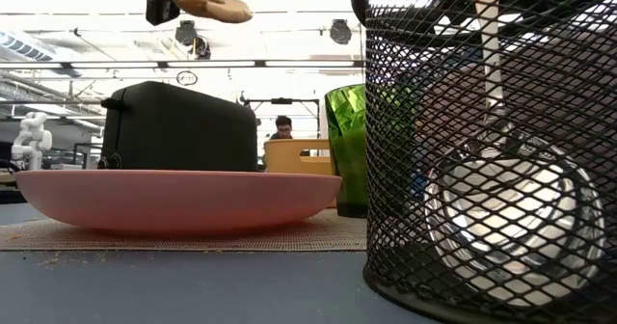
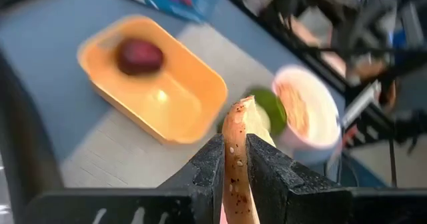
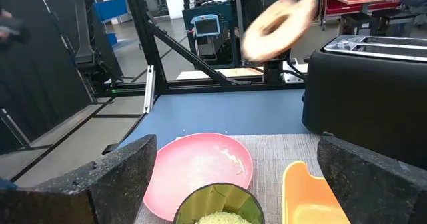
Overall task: Arrange a breakfast setting
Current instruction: Put the bagel from the toaster on the pink plate
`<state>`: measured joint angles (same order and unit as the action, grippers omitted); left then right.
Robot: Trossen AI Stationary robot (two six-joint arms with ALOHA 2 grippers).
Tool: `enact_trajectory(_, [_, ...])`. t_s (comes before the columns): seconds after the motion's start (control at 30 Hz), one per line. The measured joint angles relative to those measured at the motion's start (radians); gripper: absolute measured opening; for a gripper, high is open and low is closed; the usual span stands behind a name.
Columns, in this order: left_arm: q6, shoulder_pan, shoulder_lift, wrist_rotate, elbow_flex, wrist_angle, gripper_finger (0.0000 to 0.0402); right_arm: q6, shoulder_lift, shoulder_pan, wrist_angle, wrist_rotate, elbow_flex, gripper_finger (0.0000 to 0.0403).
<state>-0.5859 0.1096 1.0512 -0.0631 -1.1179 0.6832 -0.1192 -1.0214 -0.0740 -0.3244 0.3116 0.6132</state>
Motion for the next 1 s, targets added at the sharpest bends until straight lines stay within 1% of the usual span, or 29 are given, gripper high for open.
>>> enact_trajectory(0.23, [-0.022, -0.145, 0.124, 0.000, 0.000, -0.010, 0.0064, 0.000, 0.000, 0.000, 0.000, 0.000, 0.000, 0.0398])
enact_trajectory(0.33, [-0.025, -0.190, 0.182, -0.002, 0.000, -0.047, 0.0064, 0.000, 0.000, 0.000, 0.000, 0.000, 0.000, 0.0398])
enact_trajectory(0.6, [-0.010, -0.255, 0.315, -0.071, 0.000, -0.148, 0.0065, 0.000, 0.000, 0.000, 0.000, 0.000, 0.000, 0.0398])
enact_trajectory(1.0, [0.002, -0.318, 0.464, -0.072, 0.000, -0.177, 0.0065, 0.000, 0.000, 0.000, 0.000, 0.000, 0.000, 0.0398])
